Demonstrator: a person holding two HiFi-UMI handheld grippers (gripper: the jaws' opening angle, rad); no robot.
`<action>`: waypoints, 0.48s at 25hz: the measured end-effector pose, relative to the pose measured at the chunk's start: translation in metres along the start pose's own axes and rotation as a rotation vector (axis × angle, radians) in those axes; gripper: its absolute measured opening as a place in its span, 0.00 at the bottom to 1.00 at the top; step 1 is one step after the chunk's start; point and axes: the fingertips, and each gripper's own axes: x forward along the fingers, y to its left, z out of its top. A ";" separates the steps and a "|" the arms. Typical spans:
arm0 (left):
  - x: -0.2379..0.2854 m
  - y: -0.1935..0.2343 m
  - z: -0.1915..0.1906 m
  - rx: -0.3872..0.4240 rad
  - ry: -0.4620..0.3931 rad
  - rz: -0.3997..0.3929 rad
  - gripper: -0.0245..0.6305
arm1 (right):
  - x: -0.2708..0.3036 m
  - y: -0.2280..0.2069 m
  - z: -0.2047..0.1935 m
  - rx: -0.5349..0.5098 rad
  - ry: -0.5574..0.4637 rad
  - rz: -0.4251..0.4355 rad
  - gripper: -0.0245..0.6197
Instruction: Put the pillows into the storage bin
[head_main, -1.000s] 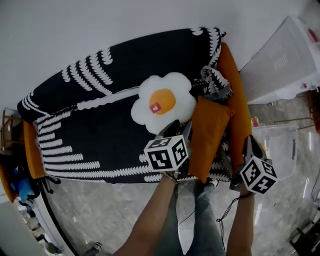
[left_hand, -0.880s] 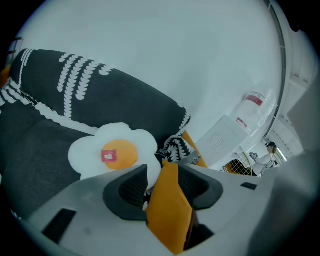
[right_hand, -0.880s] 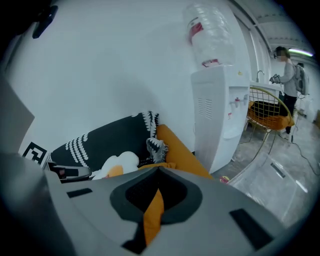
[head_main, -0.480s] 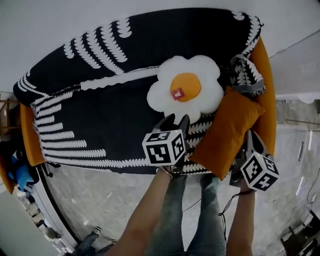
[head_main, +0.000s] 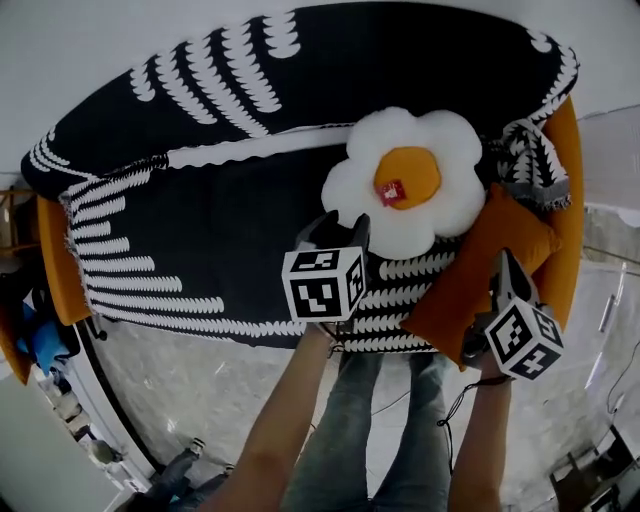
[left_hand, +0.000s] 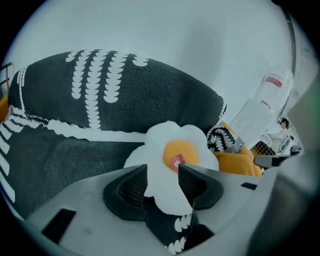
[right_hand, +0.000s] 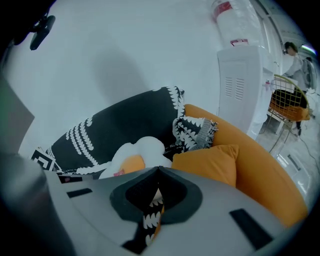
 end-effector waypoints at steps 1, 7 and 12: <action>0.000 0.012 0.003 0.021 0.014 0.012 0.33 | 0.004 0.012 0.001 -0.004 0.004 0.004 0.04; 0.025 0.022 0.010 0.213 0.114 0.070 0.33 | 0.023 0.017 0.010 -0.046 0.034 0.009 0.04; 0.051 0.020 0.004 0.299 0.215 0.020 0.34 | 0.039 0.018 0.010 -0.054 0.051 0.011 0.04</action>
